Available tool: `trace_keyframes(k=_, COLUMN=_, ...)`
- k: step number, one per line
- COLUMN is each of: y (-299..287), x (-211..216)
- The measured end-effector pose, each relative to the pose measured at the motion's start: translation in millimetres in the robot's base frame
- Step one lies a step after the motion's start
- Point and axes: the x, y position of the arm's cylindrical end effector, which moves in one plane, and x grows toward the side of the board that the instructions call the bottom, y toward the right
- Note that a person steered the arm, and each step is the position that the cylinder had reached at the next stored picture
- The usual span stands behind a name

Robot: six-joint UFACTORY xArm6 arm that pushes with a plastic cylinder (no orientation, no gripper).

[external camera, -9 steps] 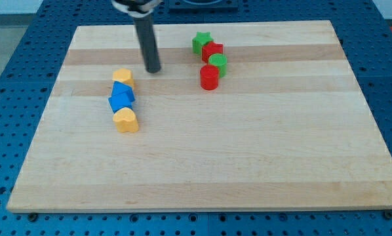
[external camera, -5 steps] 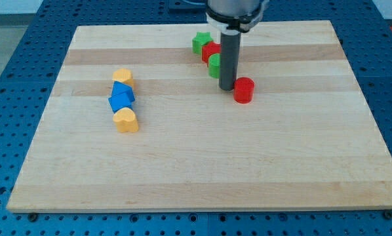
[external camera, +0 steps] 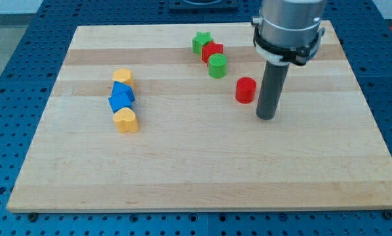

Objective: Push the red circle to the bottom side of the board

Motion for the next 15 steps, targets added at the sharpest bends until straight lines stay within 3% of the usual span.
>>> trace_keyframes(k=1, y=45.5, x=-24.2)
trace_keyframes(k=2, y=80.2, x=-75.2)
trace_keyframes(k=3, y=64.2, x=-102.5)
trace_keyframes(k=4, y=26.9, x=-87.1)
trace_keyframes(k=5, y=-6.1, x=-29.1)
trace_keyframes(k=6, y=-26.5, x=-2.9)
trace_keyframes(k=8, y=19.6, x=-96.6)
trace_keyframes(k=9, y=-9.1, x=-99.7)
trace_keyframes(k=12, y=-104.1, x=22.8)
trace_keyframes(k=14, y=-42.8, x=-8.6)
trace_keyframes(k=15, y=-35.9, x=17.3)
